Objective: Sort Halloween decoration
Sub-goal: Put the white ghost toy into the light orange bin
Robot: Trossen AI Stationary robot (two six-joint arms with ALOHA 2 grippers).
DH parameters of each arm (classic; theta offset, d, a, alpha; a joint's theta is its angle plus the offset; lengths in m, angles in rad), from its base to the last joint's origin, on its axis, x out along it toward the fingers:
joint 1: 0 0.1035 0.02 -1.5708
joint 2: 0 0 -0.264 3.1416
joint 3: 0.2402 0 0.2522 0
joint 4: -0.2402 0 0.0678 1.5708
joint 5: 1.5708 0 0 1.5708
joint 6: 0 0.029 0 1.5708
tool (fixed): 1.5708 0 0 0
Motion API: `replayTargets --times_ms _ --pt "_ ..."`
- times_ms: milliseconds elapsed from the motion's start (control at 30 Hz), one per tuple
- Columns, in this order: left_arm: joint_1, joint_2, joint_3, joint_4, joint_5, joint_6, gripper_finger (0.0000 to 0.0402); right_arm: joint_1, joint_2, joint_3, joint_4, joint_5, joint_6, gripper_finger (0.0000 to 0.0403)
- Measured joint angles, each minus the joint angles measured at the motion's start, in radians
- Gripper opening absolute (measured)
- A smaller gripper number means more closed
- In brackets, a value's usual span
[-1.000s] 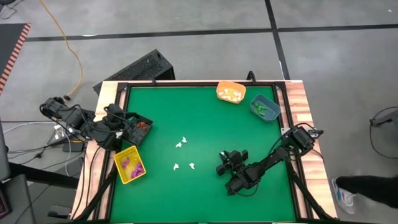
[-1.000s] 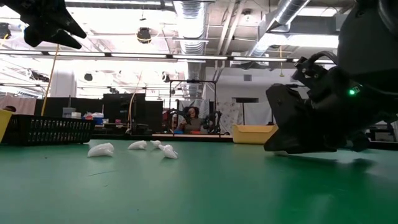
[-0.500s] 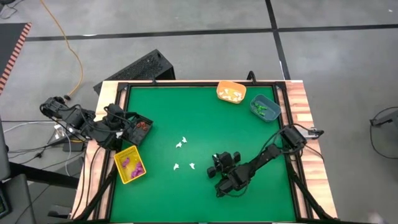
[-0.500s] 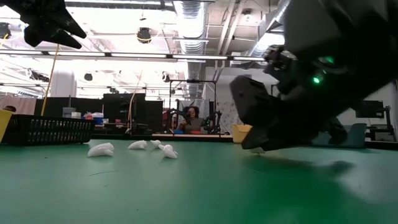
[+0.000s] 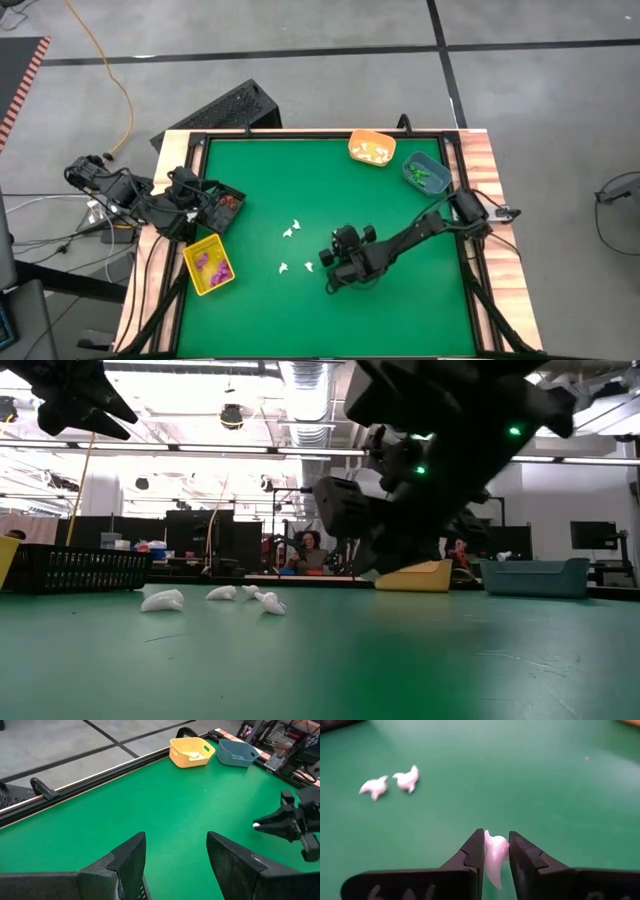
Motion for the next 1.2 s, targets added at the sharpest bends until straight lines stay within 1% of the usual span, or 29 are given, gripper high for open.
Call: replayTargets --times_ms 67,167,233,567,767,933,1033,1100,1200 --pt "0.000 0.000 0.000 0.000 0.000 0.000 0.0199 -0.019 -0.017 0.000 -0.008 -0.004 -0.016 0.0081" --pt "0.000 0.000 0.000 0.000 0.000 -0.001 0.0199 -0.050 -0.049 0.000 -0.003 -0.007 -0.084 0.0081" --pt "0.000 0.000 0.000 0.000 0.000 -0.001 0.0199 -0.072 -0.076 0.000 0.000 -0.011 -0.145 0.0081" --pt "0.000 0.000 0.000 -0.002 -0.002 0.000 0.0199 -0.209 -0.223 0.000 0.002 -0.110 -0.467 0.0081" --pt "0.000 0.000 0.000 -0.002 -0.004 0.000 0.0199 -0.328 -0.307 0.000 0.001 -0.269 -0.673 0.0081" --pt "0.000 0.000 0.000 -0.002 -0.001 -0.001 0.0199 -0.470 -0.388 0.000 0.000 -0.475 -0.839 0.0081" --pt "0.000 0.000 0.000 -0.002 -0.001 -0.002 0.0199 -0.578 -0.435 0.000 -0.001 -0.610 -0.903 0.0081" --pt "0.000 0.000 0.000 -0.002 0.000 -0.002 0.0199 -0.649 -0.461 0.000 -0.014 -0.659 -0.920 0.0081" --pt "0.000 0.000 0.000 -0.002 0.000 -0.007 0.0199 -0.751 -0.489 0.000 -0.046 -0.686 -0.942 0.0081"
